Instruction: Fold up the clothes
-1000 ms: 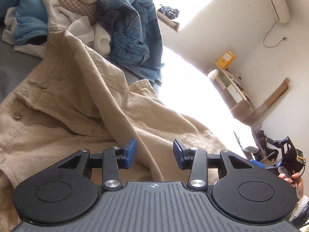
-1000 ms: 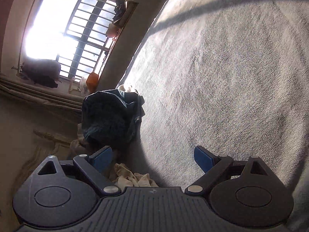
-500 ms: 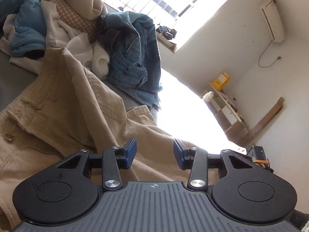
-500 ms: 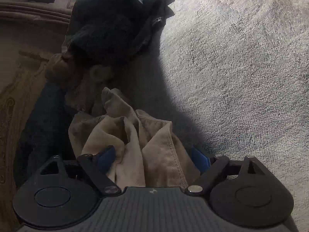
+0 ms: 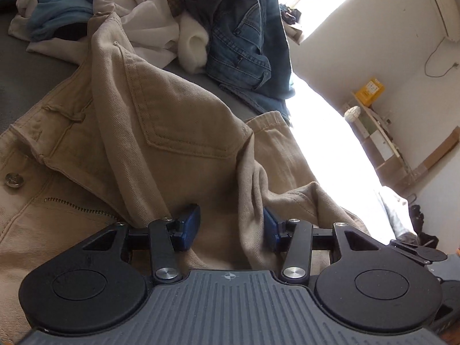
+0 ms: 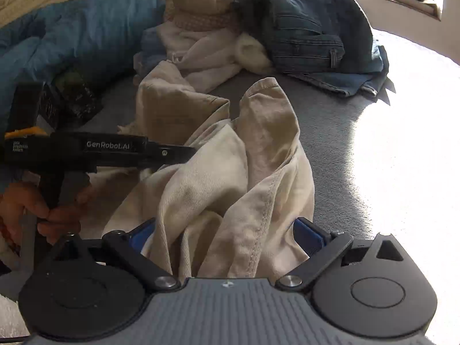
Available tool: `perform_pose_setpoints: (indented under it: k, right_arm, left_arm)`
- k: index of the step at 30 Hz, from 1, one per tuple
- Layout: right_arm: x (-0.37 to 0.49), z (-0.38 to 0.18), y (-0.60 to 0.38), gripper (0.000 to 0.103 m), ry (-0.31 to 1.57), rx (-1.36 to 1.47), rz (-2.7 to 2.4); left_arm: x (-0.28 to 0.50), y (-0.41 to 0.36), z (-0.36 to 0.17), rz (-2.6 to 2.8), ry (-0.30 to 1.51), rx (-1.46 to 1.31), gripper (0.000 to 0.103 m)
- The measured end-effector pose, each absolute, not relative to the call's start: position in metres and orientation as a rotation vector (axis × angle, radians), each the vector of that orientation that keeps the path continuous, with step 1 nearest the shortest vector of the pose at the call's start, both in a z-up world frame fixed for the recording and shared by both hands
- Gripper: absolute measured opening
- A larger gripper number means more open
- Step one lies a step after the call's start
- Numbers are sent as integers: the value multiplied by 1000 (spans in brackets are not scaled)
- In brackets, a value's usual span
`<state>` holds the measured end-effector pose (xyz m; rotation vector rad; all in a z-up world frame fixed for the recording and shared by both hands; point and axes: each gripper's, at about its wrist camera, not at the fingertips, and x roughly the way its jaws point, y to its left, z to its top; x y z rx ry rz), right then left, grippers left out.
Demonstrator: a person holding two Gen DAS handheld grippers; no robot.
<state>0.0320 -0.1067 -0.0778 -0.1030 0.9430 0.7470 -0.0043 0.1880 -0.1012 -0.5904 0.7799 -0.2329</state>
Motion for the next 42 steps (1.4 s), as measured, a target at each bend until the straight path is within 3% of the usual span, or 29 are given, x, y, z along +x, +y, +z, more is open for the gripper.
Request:
perform_pose_setpoints:
  k: [7,13,16,17,19,20,21,27,35,42]
  right_arm:
    - [125,-87,-171,100,1067,476,681]
    - [184,-132,-128,94,1270,450,648]
    - [189,-137,-110,93,1273,405,639]
    - [191,-139,-104,84,1274,390,636]
    - [184,-133,-104,54,1268,319,634]
    - [180,-129,-104,17,1265,285,633]
    - [176,-126,-111,9,1266,316,630]
    - [144,-81,-179,7,1135,392,459]
    - [47,19,-395,8,813,534,-153]
    - [-24,-41,-477,25,732,959,-478]
  left_arm:
    - [-12,192,-97,-218,776,-605,47]
    - [-35,214,-87,-226,717,-650,47]
    - [-52,237,-88,-200,671,-710,47]
    - [-57,245,-89,-186,658,-739,47]
    - [-66,262,-94,-128,637,-820,48]
    - [-67,269,-99,-103,641,-857,48]
    - [-67,273,-104,-90,646,-902,48]
    - [-52,262,-113,-104,657,-978,48]
    - [-37,228,-100,-142,673,-867,48]
    - [-26,203,-90,-156,696,-761,48]
